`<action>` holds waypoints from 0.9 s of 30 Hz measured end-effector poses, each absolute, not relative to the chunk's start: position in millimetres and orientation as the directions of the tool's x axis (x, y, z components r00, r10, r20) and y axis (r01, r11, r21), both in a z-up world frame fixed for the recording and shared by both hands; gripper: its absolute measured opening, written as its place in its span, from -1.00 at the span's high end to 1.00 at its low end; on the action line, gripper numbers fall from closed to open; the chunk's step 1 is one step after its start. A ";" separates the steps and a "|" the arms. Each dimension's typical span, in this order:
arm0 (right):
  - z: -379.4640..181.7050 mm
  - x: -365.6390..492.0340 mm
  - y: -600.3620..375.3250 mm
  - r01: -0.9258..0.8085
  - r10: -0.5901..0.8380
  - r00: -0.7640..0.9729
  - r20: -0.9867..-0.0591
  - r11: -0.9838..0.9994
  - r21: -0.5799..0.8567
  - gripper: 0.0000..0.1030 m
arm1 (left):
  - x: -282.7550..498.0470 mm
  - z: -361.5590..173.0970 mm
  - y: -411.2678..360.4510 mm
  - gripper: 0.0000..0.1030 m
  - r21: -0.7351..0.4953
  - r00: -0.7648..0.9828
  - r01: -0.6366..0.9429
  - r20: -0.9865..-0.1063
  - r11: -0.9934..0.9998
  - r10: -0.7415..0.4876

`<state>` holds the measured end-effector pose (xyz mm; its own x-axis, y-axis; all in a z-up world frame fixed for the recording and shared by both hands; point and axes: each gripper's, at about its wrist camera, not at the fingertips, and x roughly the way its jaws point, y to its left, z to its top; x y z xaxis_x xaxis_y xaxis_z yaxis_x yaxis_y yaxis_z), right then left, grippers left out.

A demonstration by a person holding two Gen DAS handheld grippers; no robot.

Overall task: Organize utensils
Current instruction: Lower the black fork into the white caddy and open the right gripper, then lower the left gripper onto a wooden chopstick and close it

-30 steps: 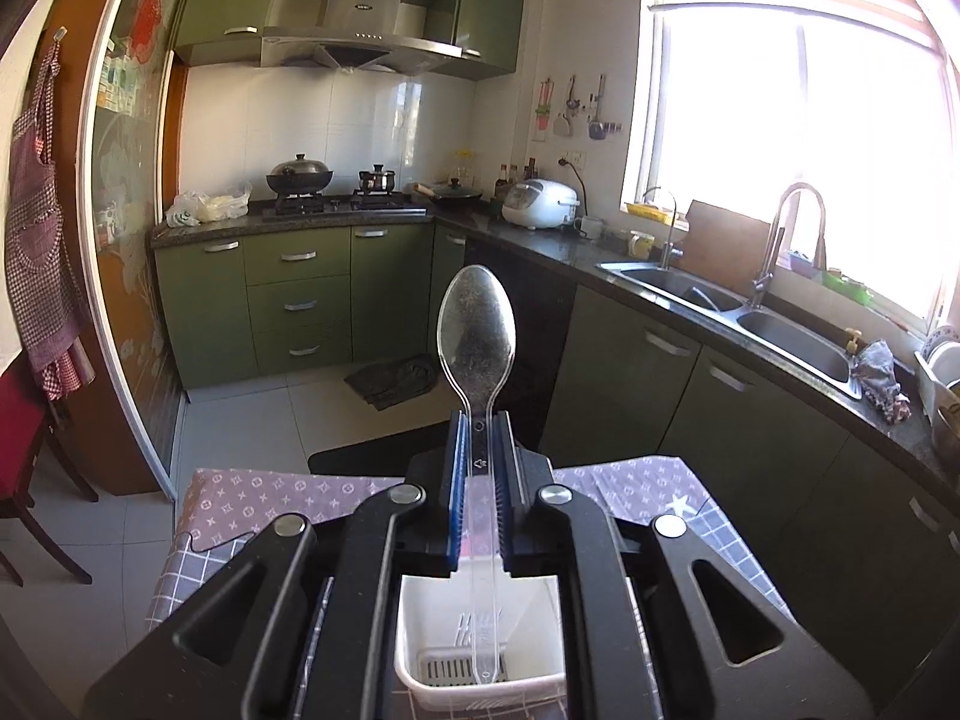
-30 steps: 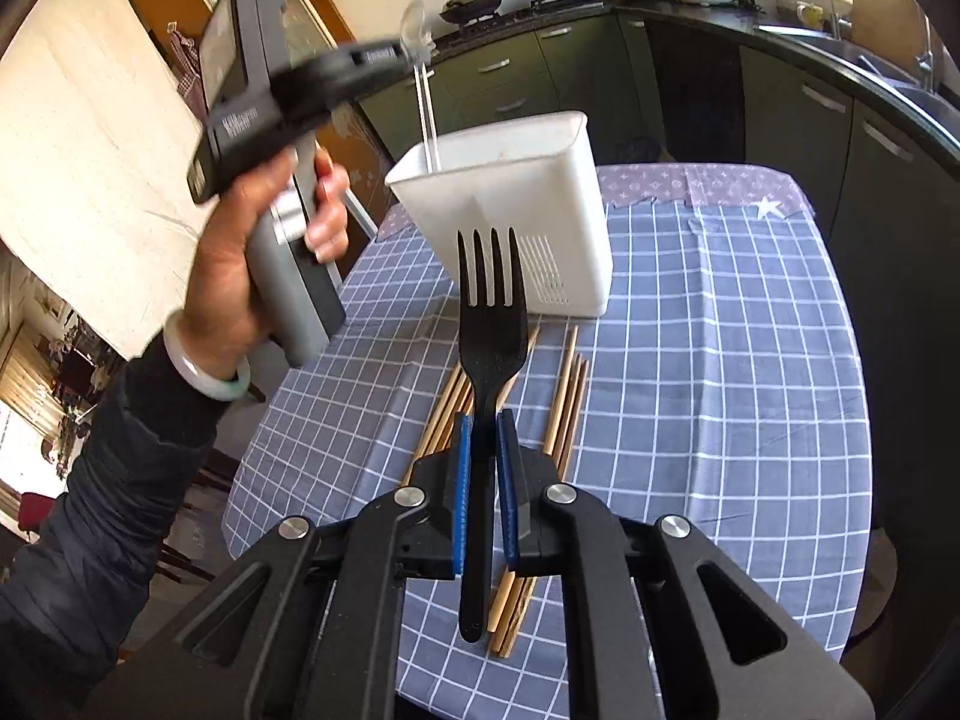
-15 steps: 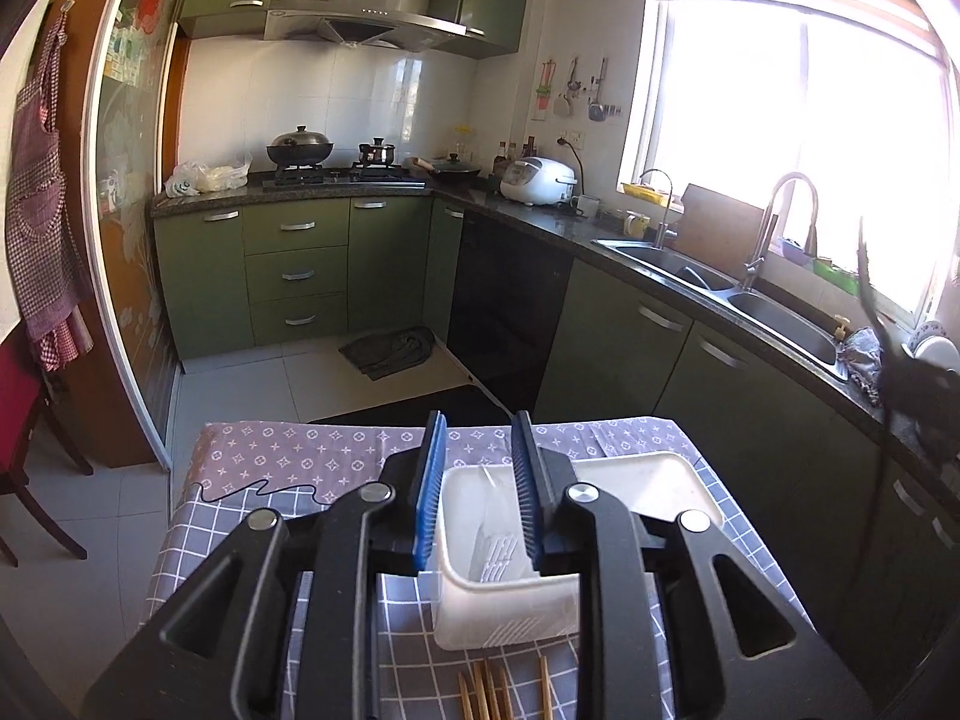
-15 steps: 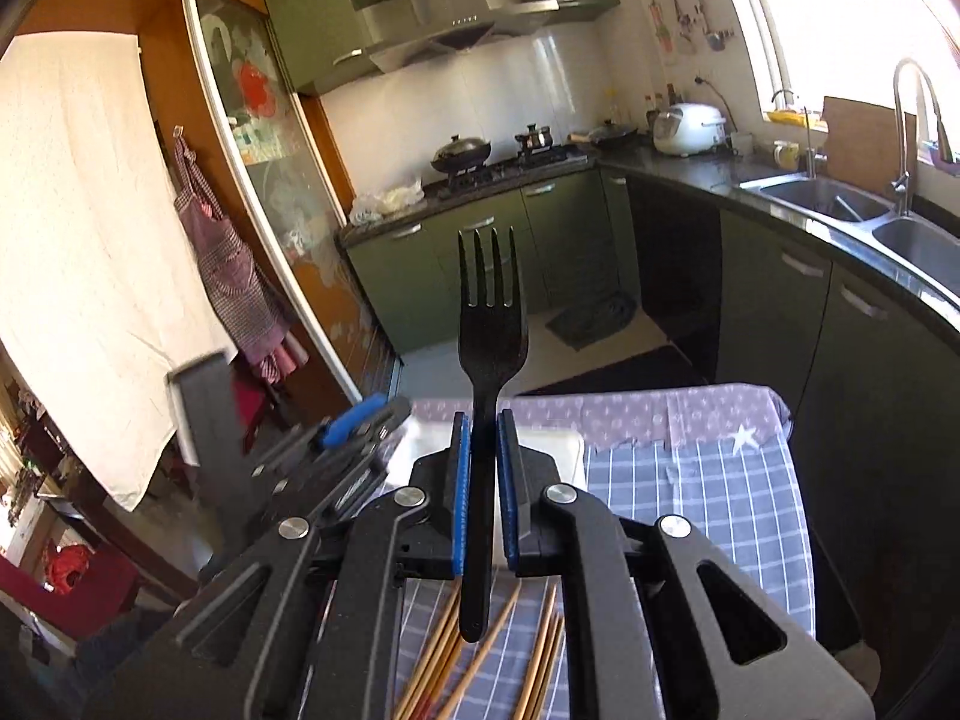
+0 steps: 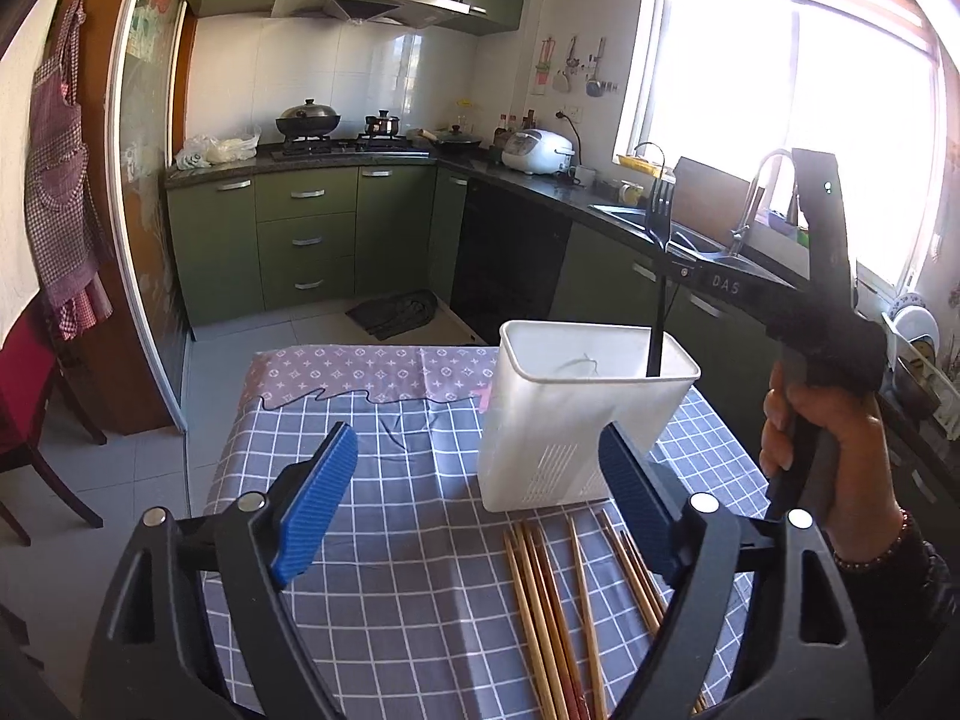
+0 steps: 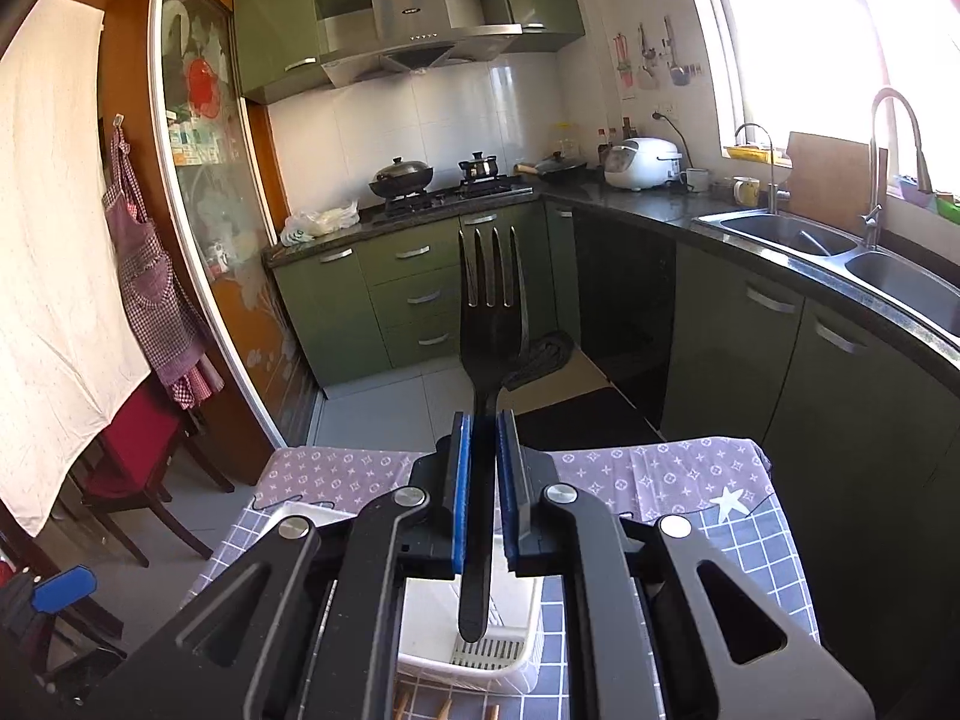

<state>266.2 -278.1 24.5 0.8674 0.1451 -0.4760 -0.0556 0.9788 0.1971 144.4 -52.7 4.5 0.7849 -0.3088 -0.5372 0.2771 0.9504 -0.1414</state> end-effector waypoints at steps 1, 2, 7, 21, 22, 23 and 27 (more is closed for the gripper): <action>20.6 266.2 -278.6 -0.055 0.145 0.865 -0.480 0.979 0.198 0.81 | 143.6 1.4 -50.9 -0.58 -0.149 0.780 0.275 -0.543 0.950 -0.311; 14.0 261.3 -277.4 -0.055 0.144 0.863 -0.484 0.979 0.194 0.81 | 144.6 -1.0 -51.5 -0.62 -0.154 0.772 0.276 -0.552 0.949 -0.315; 2.0 247.2 -276.3 -0.065 0.144 0.860 -0.491 0.983 0.173 0.67 | 148.9 -14.1 -56.3 -0.64 -0.183 0.710 0.288 -0.618 0.940 -0.338; 35.9 157.6 -299.1 -0.079 0.161 0.847 -0.506 0.981 0.179 0.03 | 161.1 -64.8 -87.7 -0.68 -0.163 0.449 0.270 -0.850 0.949 -0.274; 31.9 152.4 -303.1 -0.074 0.157 0.832 -0.532 0.982 0.174 0.03 | 164.8 -72.0 -90.0 -0.64 -0.170 0.420 0.262 -0.866 0.950 -0.270; 26.8 148.0 -308.1 -0.072 0.158 0.814 -0.558 0.982 0.173 0.04 | 168.7 -79.1 -92.1 -0.53 -0.175 0.394 0.250 -0.880 0.952 -0.265; 0.5 133.3 -327.5 -0.049 0.136 0.757 -0.640 0.987 0.152 0.07 | 181.7 -104.2 -103.4 0.03 -0.166 0.312 0.240 -0.920 0.957 -0.238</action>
<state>133.3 -327.5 0.5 0.7566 0.1364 -0.6395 -0.0495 0.9871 0.1520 181.7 -103.4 -104.2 0.3120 -0.2379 -0.9198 0.2397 0.9565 -0.1661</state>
